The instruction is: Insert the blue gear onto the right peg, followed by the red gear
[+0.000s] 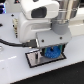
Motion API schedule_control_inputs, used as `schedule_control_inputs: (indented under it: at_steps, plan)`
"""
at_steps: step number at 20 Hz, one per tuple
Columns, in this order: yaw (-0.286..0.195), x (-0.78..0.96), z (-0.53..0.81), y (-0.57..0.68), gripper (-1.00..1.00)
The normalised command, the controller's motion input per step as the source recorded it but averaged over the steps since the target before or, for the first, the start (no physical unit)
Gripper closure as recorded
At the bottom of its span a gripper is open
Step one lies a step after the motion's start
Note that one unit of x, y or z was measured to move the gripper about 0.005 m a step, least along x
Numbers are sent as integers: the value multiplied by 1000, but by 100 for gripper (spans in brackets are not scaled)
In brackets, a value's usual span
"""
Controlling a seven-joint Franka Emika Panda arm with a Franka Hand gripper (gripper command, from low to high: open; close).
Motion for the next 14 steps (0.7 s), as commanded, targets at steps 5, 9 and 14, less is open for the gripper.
schedule_control_inputs:
  at_steps: [5, 9, 14]
  plan:
    - [0, 124, -85, 66, 100]
    - [0, 104, -79, 64, 100]
    - [0, 75, -29, 68, -100]
